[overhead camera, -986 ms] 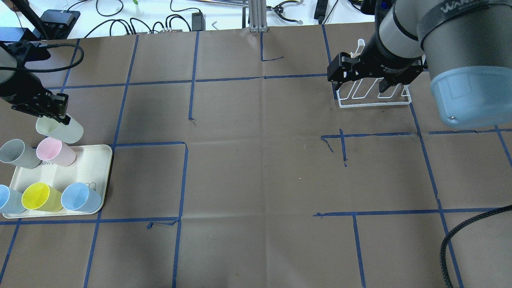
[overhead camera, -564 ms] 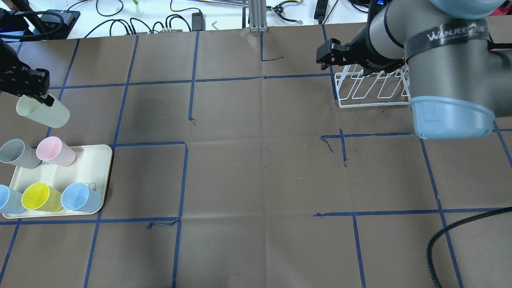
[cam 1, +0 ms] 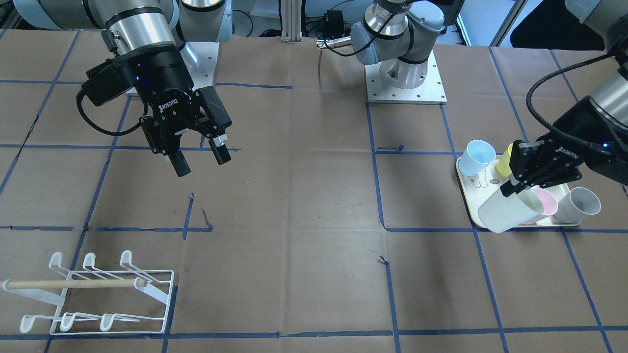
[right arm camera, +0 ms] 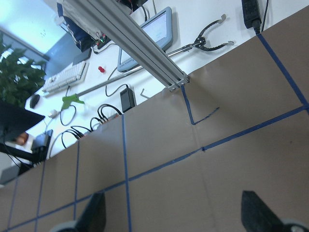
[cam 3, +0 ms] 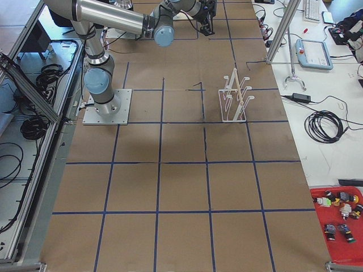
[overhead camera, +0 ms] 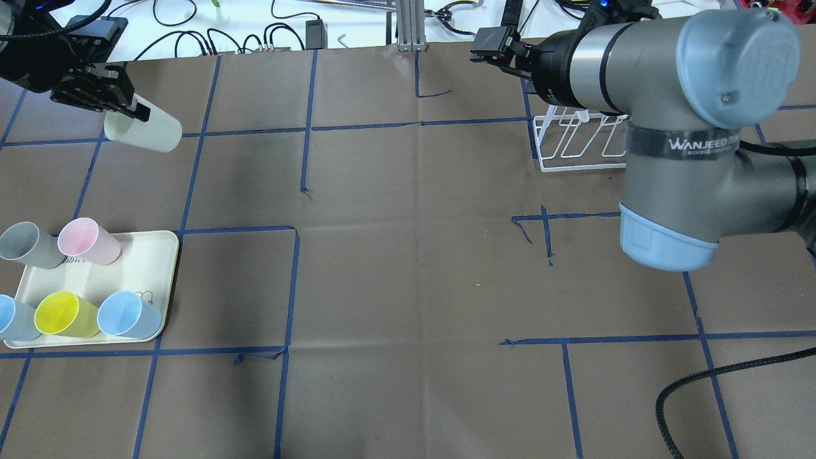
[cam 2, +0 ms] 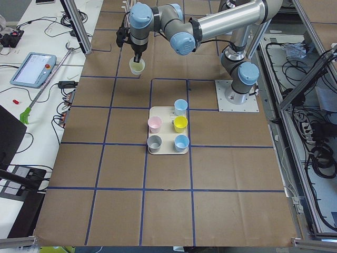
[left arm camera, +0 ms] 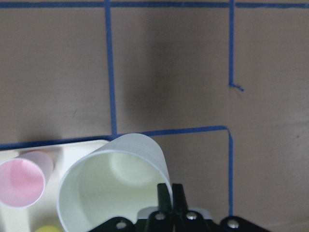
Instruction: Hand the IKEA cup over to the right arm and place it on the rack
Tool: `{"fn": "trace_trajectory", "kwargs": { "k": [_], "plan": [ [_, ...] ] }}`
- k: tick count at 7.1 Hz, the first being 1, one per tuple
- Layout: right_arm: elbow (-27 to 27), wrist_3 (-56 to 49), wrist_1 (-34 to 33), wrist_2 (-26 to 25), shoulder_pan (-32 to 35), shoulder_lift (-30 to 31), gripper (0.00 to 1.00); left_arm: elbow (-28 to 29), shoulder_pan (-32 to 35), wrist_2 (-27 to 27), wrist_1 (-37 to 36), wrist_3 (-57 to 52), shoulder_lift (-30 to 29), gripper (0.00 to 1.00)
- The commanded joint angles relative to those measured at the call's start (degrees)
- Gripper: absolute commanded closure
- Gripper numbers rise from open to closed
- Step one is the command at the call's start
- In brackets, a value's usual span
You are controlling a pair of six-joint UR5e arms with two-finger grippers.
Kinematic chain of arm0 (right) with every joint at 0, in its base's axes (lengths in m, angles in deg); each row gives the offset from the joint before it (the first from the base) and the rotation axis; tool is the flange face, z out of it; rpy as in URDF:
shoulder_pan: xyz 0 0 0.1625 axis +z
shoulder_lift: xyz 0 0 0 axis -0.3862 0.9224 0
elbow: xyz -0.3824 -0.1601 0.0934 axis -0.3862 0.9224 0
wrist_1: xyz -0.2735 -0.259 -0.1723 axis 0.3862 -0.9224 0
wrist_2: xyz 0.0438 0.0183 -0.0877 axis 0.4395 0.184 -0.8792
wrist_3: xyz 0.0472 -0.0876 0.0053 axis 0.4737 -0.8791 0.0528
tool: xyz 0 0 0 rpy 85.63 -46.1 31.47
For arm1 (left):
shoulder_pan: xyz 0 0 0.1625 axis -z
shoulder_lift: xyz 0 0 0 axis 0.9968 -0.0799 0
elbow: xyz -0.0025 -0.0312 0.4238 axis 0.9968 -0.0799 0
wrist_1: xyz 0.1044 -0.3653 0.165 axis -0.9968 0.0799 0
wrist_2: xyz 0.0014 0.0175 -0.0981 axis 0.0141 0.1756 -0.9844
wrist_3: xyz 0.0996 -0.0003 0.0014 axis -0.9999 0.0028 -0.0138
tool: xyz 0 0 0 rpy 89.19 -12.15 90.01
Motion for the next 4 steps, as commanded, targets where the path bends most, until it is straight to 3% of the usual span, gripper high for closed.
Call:
{"fn": "trace_trajectory", "kwargs": {
  "k": [1,2,4],
  "plan": [
    [-3.2,15.8,-10.7,1.8,0.1,0.4,0.0,-2.9,1.0,-12.8,-12.3,-3.4,0.4,1.0],
    [-5.9,22.6,-19.5,2.8,0.1,-0.2,0.0,-6.5,1.6,-18.0,-20.6,-3.7,1.2,1.0],
    [-9.5,39.6,-27.3,2.8,0.2,-0.6,0.0,-16.3,2.6,-28.0,-45.6,-3.0,0.4,1.0]
  ]
}}
